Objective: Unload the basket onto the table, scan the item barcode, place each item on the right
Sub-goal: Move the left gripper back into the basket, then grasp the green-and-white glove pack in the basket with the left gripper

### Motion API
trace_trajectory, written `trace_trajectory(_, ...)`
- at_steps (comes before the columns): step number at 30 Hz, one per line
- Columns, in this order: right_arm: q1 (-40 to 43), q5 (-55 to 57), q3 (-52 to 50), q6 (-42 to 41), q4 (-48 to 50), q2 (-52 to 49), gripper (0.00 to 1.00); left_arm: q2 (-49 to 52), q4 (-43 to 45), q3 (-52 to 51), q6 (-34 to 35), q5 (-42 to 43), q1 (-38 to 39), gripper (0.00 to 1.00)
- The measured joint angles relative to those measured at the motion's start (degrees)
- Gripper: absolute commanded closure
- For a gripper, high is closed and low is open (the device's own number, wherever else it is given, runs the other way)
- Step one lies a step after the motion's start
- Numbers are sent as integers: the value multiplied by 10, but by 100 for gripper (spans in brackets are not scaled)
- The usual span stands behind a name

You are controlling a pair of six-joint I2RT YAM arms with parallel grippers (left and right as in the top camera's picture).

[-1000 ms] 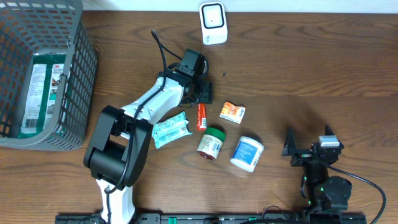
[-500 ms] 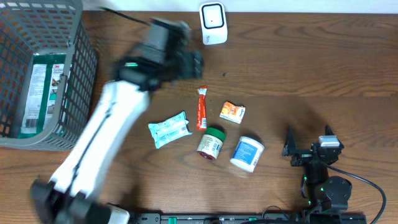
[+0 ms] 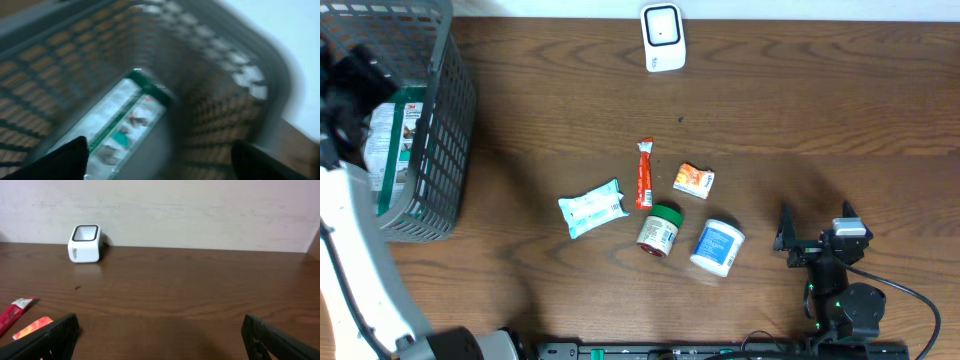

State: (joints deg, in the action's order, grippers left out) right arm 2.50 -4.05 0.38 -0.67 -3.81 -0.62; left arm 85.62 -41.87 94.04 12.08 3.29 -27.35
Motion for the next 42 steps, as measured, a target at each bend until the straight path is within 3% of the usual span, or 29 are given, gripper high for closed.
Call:
trace_trajectory(6, 0, 0, 0, 0, 0, 0, 1, 98, -3, 0, -68, 12, -75, 3)
trace_trajectory(11, 0, 0, 0, 0, 0, 0, 1, 191, -8, 0, -180, 18, -78, 2)
trace_trajectory(16, 0, 0, 0, 0, 0, 0, 1, 260, -12, 0, -245, 22, -77, 2)
trace_trajectory(24, 0, 0, 0, 0, 0, 0, 1, 342, 6, 0, -285, 28, -77, 2)
trace_trajectory(42, 0, 0, 0, 0, 0, 0, 1, 372, 31, -9, -351, 76, -78, 2)
